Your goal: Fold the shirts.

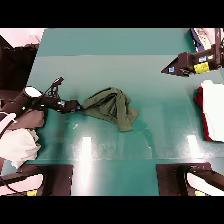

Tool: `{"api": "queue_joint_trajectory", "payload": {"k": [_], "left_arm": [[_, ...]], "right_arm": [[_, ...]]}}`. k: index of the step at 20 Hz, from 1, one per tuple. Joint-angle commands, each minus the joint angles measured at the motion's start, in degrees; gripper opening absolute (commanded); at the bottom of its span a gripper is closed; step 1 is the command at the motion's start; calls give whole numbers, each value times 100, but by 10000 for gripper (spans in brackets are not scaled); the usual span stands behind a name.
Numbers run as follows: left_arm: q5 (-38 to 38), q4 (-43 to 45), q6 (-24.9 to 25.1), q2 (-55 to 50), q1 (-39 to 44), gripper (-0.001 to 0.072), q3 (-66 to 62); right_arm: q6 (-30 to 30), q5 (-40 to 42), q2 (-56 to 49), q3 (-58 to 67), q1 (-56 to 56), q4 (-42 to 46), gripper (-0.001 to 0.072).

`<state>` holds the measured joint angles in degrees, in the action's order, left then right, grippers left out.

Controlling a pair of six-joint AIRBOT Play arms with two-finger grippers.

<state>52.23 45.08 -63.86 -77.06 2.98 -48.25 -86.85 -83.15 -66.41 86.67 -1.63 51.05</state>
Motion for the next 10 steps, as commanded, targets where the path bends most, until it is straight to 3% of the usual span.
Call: {"api": "queue_joint_trajectory", "payload": {"k": [1, 2, 3, 5, 8, 9, 10], "left_arm": [[-791, -227, 186, 2, 426, 611, 105], [-831, -249, 170, 4, 501, 528, 103], [-776, -251, 184, 4, 533, 258, 98], [-581, -247, 190, 11, 531, 27, 92], [55, -170, 186, 13, 531, 25, -330], [321, -133, 190, 13, 531, 25, -590], [560, -105, 195, 13, 531, 24, -852]], "right_arm": [[-4, 44, -2, -72, -4, -4, 16], [-4, 37, -4, -72, -4, -2, 16], [-4, 37, -4, -72, -4, -4, 16], [-4, 11, -4, -79, -55, 9, 16], [2, 76, -2, -466, -341, 17, 21], [4, 133, -4, -758, -487, 15, 119], [4, 284, -4, -1143, -673, 15, 411]]}}
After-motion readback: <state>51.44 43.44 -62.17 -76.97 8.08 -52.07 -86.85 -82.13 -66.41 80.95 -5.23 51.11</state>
